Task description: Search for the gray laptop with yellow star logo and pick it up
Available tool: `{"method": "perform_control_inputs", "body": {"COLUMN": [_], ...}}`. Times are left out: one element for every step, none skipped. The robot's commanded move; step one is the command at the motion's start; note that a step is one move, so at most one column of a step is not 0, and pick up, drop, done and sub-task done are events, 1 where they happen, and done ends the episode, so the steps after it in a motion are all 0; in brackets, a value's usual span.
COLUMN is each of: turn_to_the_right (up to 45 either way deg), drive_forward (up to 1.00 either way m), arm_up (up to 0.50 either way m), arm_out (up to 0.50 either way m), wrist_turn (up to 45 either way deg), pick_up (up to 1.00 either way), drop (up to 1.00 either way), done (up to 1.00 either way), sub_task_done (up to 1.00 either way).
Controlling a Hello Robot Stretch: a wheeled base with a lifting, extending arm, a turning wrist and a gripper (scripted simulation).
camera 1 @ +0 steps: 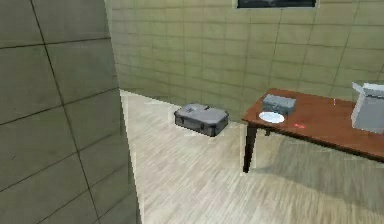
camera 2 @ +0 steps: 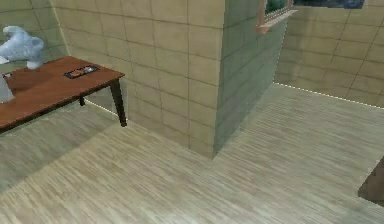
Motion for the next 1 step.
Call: {"method": "perform_control_inputs", "body": {"turn_to_the_right": [0.0], "drive_forward": [0.8], "arm_up": [0.0], "arm_out": [0.0], "wrist_turn": [0.0], "pick_up": [0.0], "drop": [0.0], "done": [0.0], "sub_task_done": [0.0]}}
